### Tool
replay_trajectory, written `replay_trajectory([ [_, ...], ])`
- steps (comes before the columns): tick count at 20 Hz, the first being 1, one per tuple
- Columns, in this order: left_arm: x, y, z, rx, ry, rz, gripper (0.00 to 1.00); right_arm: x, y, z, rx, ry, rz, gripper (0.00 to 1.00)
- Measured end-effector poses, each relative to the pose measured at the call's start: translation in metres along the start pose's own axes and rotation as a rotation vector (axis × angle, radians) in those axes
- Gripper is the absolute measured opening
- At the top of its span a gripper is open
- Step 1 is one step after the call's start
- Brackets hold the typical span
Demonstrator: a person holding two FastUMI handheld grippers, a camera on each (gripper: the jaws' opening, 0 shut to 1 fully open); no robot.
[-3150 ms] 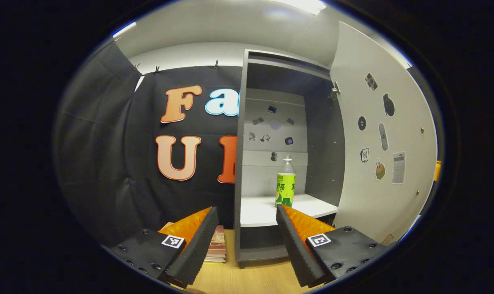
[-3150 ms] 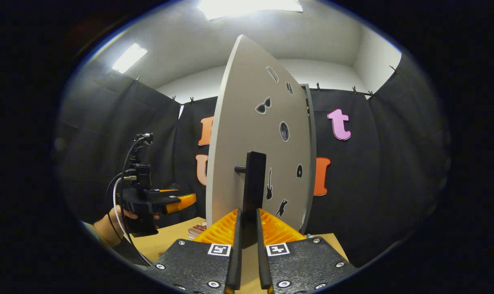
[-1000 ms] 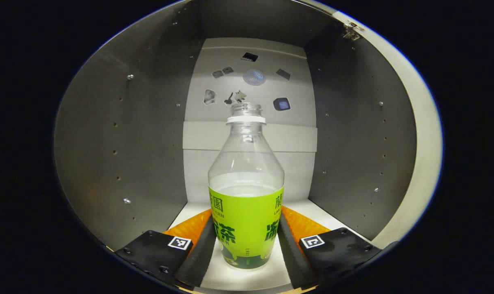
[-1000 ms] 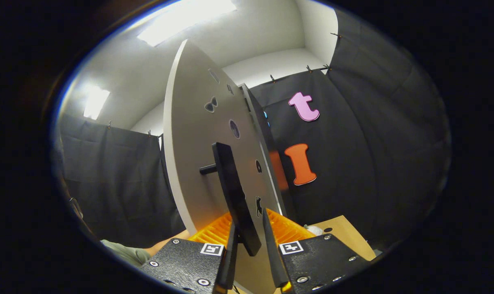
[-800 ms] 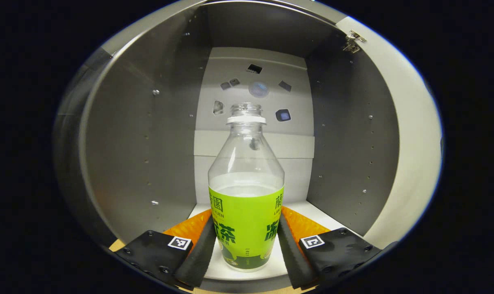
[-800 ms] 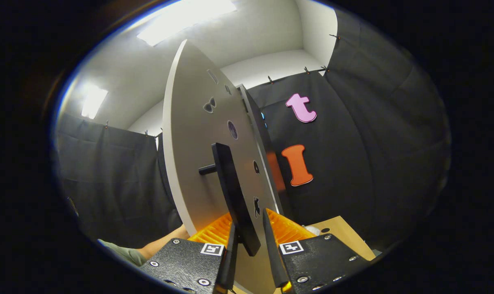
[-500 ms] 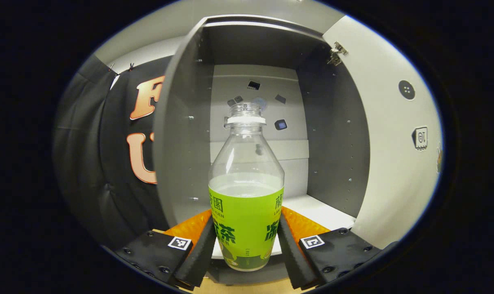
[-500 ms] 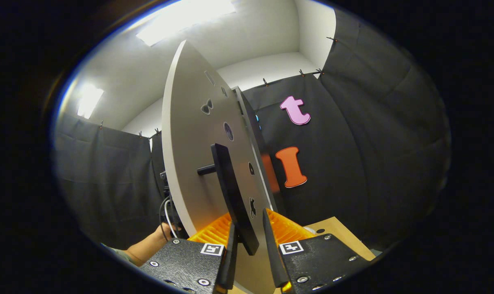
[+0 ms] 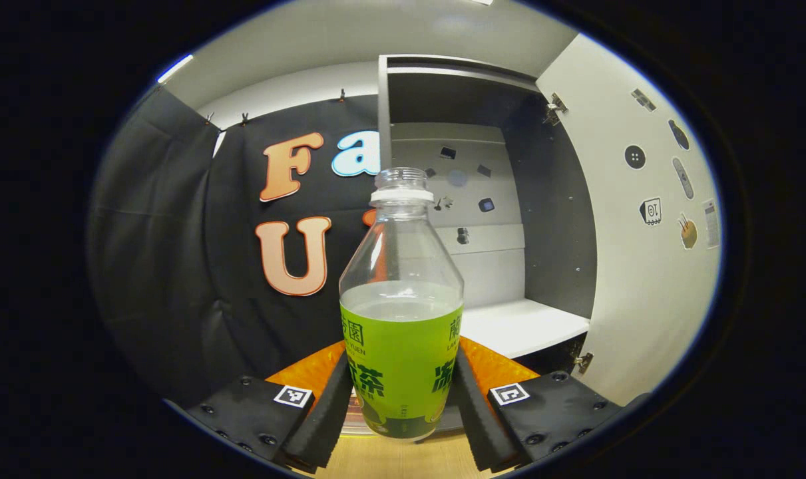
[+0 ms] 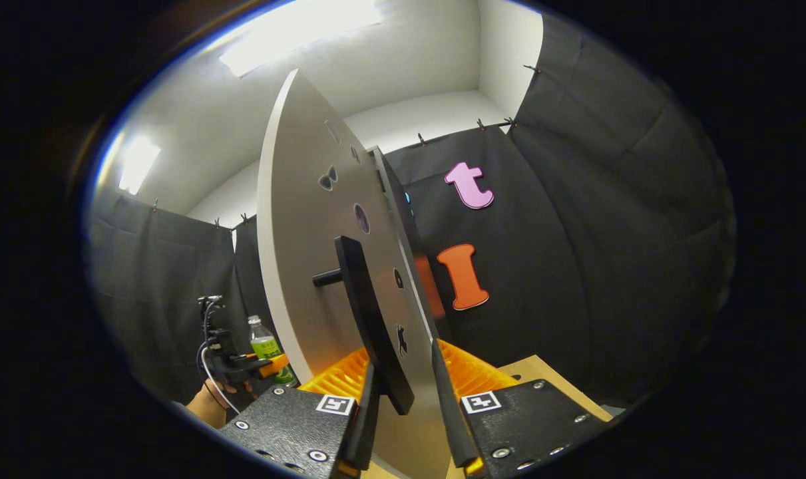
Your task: Open the cabinet door with the right hand, grasp the bottle in the cabinet with the left hand and place it on the coaster, then close the cabinet door with the right hand.
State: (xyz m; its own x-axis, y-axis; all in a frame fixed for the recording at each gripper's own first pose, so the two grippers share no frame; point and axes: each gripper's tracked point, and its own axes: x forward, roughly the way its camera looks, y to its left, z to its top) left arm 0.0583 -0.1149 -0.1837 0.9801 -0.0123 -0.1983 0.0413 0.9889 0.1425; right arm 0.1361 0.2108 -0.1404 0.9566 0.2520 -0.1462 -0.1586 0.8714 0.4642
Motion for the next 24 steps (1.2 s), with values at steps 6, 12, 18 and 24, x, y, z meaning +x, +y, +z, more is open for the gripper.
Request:
replay_trajectory([
  [6,-0.050,0.049,-0.028,0.001,0.010,0.063,0.80,0.003,0.002,0.001,0.022,-0.024,0.006,0.51],
  [12,-0.098,0.092,-0.073,-0.011,0.011,0.143,0.82,0.006,0.003,0.003,0.025,-0.049,0.019,0.51],
  [18,-0.136,0.124,-0.118,-0.028,0.011,0.190,0.84,0.009,0.001,0.004,0.001,-0.071,0.007,0.50],
  [24,-0.136,0.125,-0.167,0.013,0.056,0.157,0.83,0.007,-0.004,0.007,-0.036,-0.088,-0.035,0.51],
])
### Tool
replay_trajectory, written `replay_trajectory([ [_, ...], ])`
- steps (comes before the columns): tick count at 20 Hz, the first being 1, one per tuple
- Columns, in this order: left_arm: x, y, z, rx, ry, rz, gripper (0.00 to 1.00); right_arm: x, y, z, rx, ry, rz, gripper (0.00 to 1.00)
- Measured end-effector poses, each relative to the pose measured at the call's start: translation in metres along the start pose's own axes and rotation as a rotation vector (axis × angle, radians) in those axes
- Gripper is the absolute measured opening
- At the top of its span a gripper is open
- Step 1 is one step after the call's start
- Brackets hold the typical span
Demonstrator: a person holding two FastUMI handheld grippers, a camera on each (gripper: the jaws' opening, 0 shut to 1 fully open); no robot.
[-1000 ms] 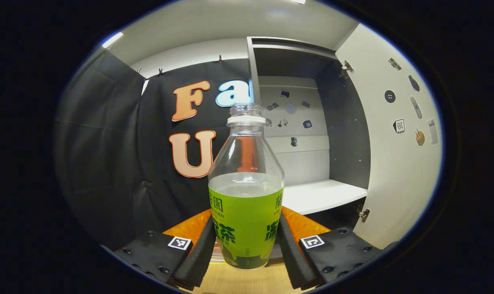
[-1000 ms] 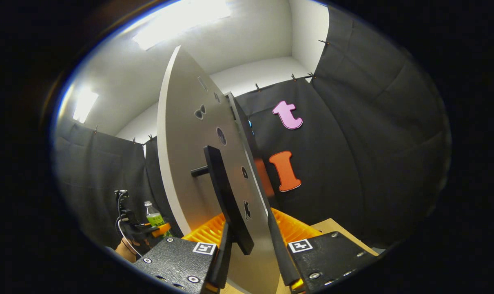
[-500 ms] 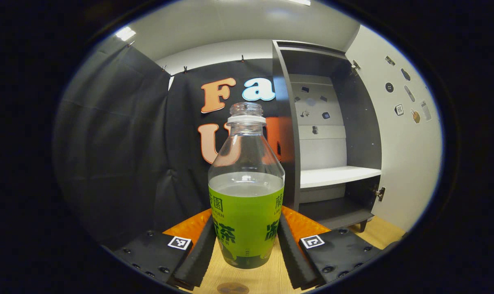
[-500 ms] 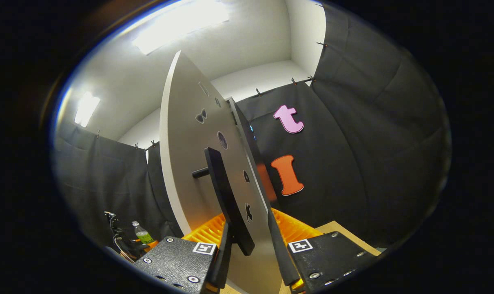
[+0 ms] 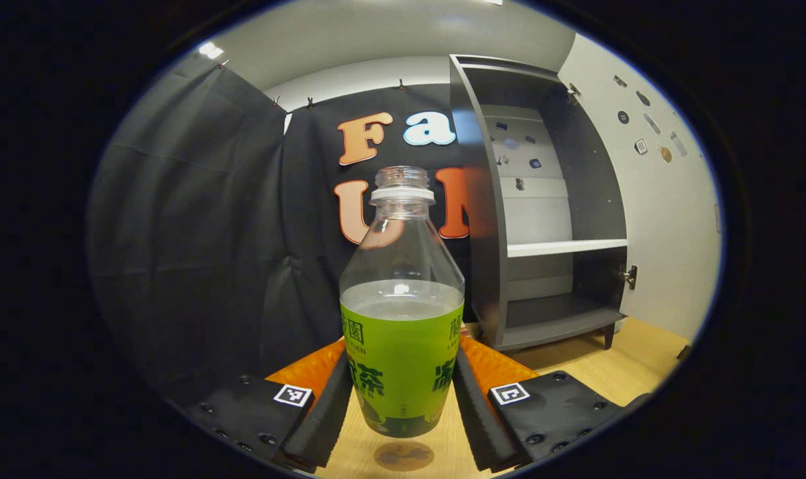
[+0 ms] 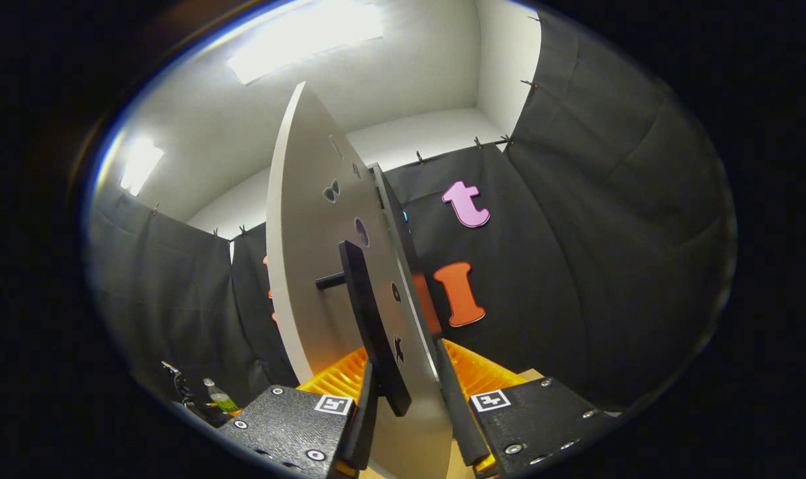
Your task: Open the cabinet door with the right hand, grasp the bottle in the cabinet with the left hand and place it on the coaster, then close the cabinet door with the right hand.
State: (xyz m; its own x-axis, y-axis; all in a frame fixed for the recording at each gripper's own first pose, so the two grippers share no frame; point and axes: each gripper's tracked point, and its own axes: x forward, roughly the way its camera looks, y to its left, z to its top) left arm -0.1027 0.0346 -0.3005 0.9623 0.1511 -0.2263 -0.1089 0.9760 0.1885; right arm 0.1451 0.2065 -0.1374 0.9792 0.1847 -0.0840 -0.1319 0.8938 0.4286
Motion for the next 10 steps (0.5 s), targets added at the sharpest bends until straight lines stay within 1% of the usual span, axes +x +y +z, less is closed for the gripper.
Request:
replay_trajectory([
  [3,0.006,0.005,-0.038,0.022,0.028,0.006,0.83,-0.001,0.000,0.000,0.002,-0.008,0.002,0.50],
  [4,0.008,0.008,-0.051,0.018,0.043,0.004,0.84,-0.002,0.000,0.001,0.003,-0.012,0.004,0.50],
  [7,0.015,0.011,-0.079,-0.016,0.063,-0.010,0.81,-0.001,0.001,0.001,0.010,-0.019,0.015,0.50],
  [9,0.019,0.016,-0.101,-0.036,0.081,-0.013,0.81,-0.001,0.002,0.001,0.007,-0.018,0.015,0.50],
  [10,0.018,0.016,-0.110,-0.045,0.091,-0.018,0.83,-0.001,0.001,0.001,0.003,-0.019,0.012,0.50],
])
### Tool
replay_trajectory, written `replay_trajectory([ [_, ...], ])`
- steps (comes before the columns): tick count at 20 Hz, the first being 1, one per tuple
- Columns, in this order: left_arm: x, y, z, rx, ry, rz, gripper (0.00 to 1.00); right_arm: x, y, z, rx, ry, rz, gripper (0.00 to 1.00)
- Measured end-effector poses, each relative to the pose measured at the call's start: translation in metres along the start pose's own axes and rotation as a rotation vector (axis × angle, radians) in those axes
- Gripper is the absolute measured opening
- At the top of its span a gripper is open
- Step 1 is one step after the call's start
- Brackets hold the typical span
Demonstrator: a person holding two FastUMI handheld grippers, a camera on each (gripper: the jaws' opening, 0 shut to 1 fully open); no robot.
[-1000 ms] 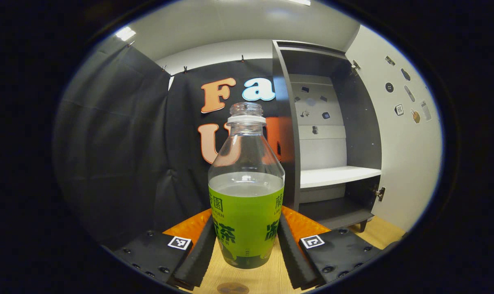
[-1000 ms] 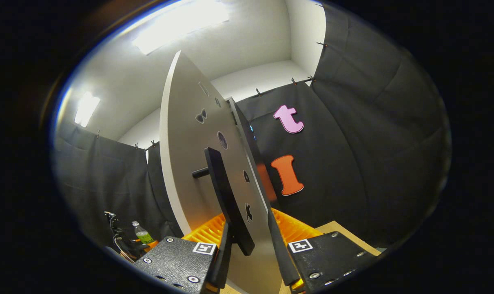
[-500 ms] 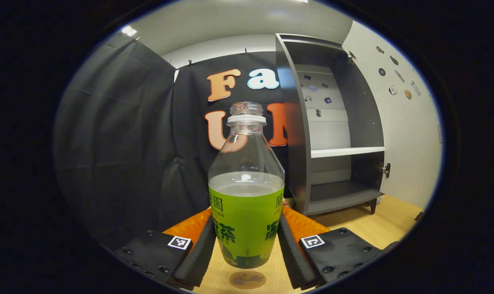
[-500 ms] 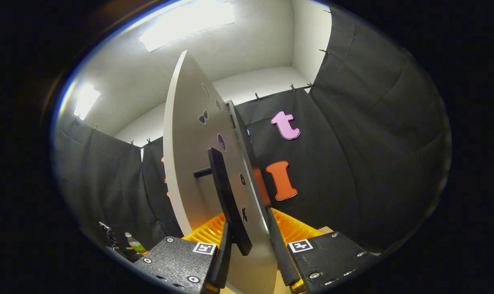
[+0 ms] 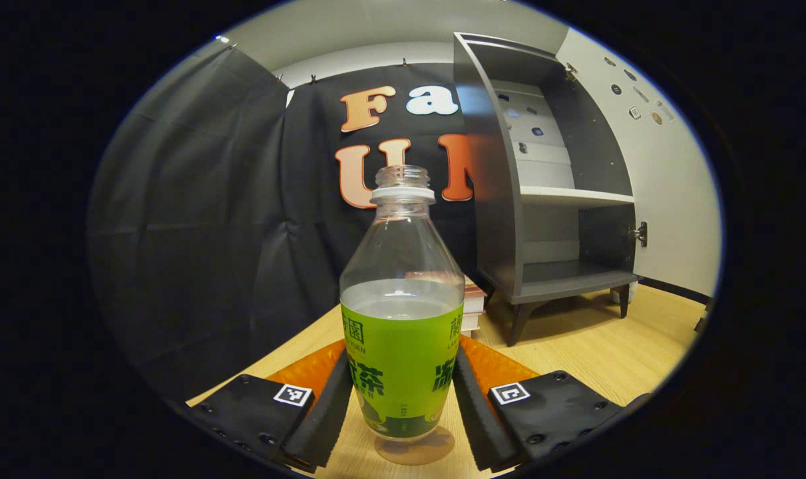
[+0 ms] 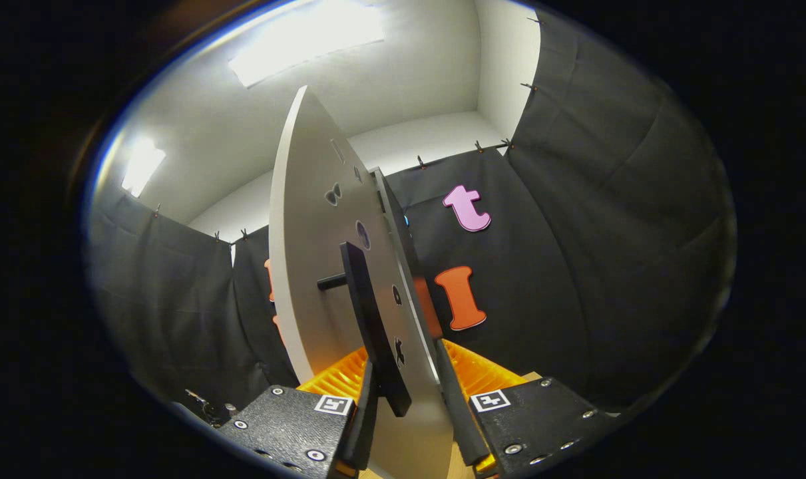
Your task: Open the cabinet door with the right hand, grasp the bottle in the cabinet with the left hand and place it on the coaster, then close the cabinet door with the right hand.
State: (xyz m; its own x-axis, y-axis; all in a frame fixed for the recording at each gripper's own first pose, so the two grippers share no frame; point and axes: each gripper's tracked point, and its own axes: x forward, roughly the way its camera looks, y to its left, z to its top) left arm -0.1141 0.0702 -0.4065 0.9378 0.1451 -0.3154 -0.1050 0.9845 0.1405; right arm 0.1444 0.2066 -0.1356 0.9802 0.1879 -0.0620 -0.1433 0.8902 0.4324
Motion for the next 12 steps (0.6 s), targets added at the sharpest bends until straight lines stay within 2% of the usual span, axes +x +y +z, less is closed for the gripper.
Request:
replay_trajectory([
  [12,0.000,-0.005,-0.047,-0.044,0.033,-0.059,0.81,0.001,0.002,0.001,0.015,-0.028,0.012,0.50],
])
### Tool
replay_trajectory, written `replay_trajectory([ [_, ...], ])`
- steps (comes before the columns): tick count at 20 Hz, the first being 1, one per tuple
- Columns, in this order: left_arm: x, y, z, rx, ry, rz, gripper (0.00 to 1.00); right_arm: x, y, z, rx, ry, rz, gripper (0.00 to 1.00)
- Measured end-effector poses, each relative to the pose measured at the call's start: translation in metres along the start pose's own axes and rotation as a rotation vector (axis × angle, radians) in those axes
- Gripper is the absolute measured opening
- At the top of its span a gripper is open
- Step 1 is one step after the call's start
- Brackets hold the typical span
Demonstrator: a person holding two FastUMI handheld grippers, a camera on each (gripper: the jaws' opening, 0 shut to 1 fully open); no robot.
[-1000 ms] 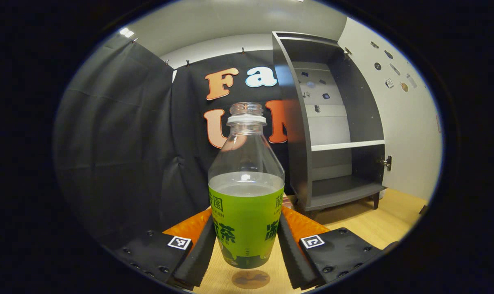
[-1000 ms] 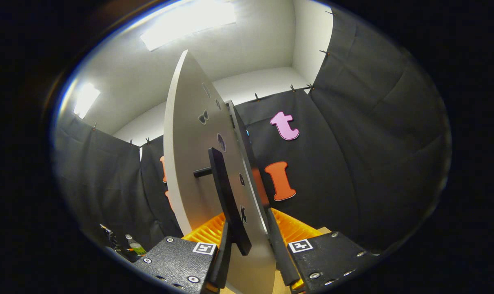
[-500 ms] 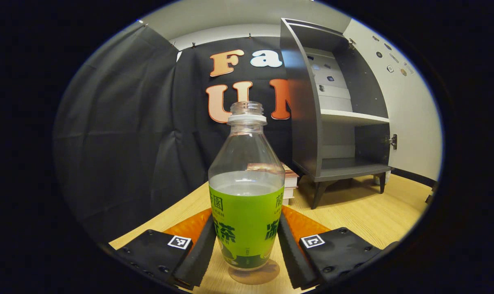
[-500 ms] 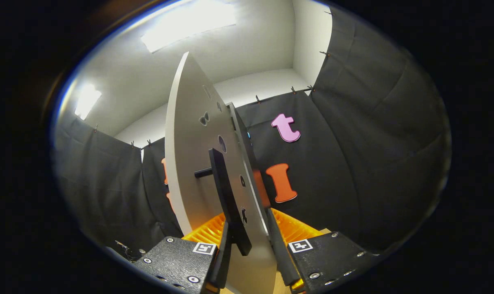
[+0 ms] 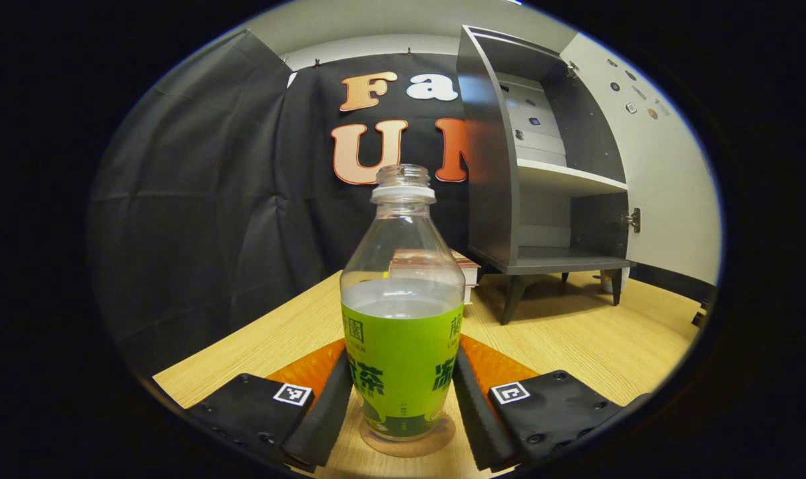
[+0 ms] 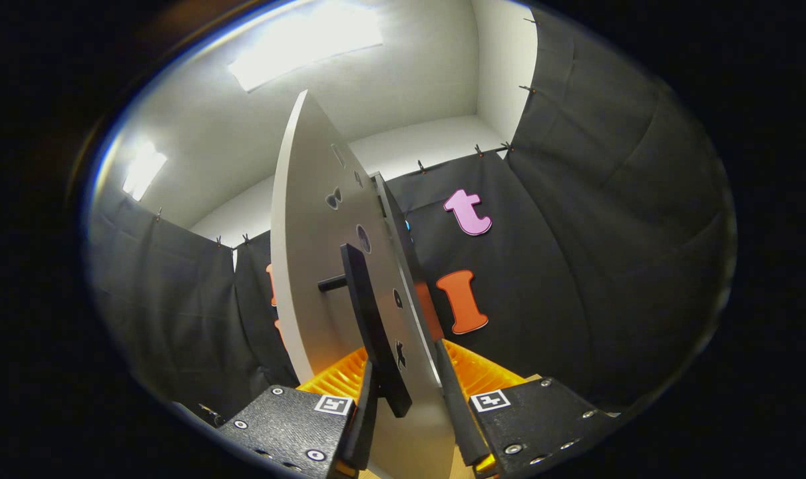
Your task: Open the cabinet door with the right hand, grasp the bottle in the cabinet with the left hand and place it on the coaster, then close the cabinet door with the right hand.
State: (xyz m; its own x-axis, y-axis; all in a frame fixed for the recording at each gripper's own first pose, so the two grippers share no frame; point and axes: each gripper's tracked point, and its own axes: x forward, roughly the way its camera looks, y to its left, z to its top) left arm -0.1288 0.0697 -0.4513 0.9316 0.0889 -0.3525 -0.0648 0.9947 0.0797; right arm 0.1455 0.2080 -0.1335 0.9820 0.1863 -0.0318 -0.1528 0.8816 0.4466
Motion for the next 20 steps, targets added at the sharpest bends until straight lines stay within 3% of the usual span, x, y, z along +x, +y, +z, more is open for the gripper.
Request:
replay_trajectory([
  [10,0.000,-0.001,-0.011,0.000,-0.001,0.003,0.85,0.000,0.000,0.000,-0.011,-0.001,0.002,0.50],
  [15,-0.004,0.004,0.019,0.033,-0.049,0.038,0.94,-0.001,0.000,0.001,-0.022,-0.004,-0.005,0.50],
  [20,-0.013,-0.003,0.059,0.063,-0.084,0.042,0.92,-0.001,-0.002,0.002,-0.050,-0.001,-0.009,0.52],
])
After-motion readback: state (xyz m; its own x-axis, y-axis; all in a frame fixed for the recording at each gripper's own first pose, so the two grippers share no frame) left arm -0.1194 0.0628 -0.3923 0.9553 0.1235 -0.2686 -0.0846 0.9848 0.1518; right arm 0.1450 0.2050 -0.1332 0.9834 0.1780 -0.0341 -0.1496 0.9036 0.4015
